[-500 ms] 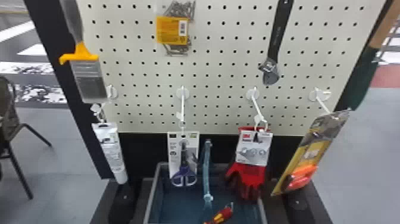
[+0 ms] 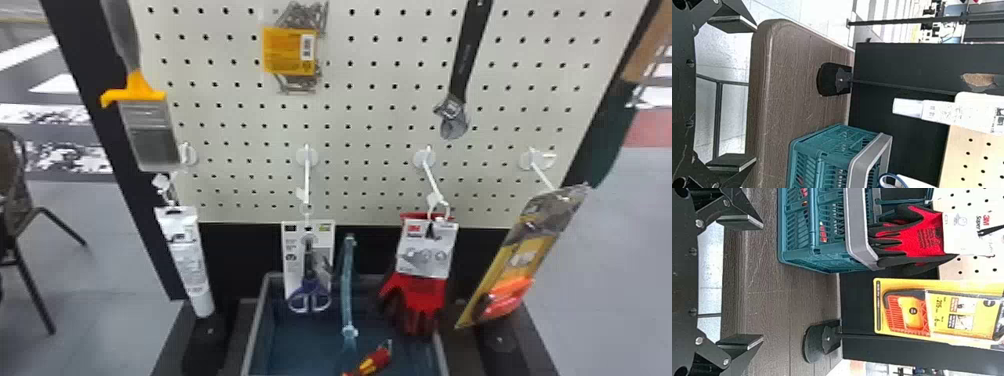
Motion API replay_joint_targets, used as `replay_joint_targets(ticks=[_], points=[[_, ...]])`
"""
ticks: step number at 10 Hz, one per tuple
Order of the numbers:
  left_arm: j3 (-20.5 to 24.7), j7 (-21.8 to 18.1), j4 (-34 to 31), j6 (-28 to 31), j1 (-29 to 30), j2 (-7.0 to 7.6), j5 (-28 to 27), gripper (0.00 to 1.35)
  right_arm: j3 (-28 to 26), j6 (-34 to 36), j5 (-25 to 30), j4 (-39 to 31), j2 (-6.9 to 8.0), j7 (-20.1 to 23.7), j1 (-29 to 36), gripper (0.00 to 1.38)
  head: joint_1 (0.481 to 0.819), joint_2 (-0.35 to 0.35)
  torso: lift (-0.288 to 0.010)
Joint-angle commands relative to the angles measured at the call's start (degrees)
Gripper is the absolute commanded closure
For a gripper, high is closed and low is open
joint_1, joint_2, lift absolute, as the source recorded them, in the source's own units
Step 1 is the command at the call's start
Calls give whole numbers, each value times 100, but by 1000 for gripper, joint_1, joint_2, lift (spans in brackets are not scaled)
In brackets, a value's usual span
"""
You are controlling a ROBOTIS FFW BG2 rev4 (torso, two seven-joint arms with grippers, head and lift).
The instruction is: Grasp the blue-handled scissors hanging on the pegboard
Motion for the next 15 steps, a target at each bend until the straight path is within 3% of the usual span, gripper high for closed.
replay_joint_targets(ticks=[1, 7, 10, 11, 15], points=[[-5, 0, 14, 0, 12, -15, 0, 144, -3, 0, -8, 2, -4, 0, 0, 272, 549, 0, -100], [-31, 0, -14, 79, -271, -15, 44, 144, 6, 0, -8, 2, 4, 0, 25, 272, 549, 0, -100], [-163, -194, -43, 307, -640, 272, 273, 144, 6, 0, -8, 2, 13, 0, 49, 272, 549, 0, -100], [-189, -361, -57, 431, -824, 352, 334, 144, 6, 0, -8, 2, 13, 0, 49, 272, 549, 0, -100], [-75, -1310, -225, 993, -1464, 369, 202, 144, 6, 0, 1, 16, 22, 0, 49, 272, 549, 0, -100]])
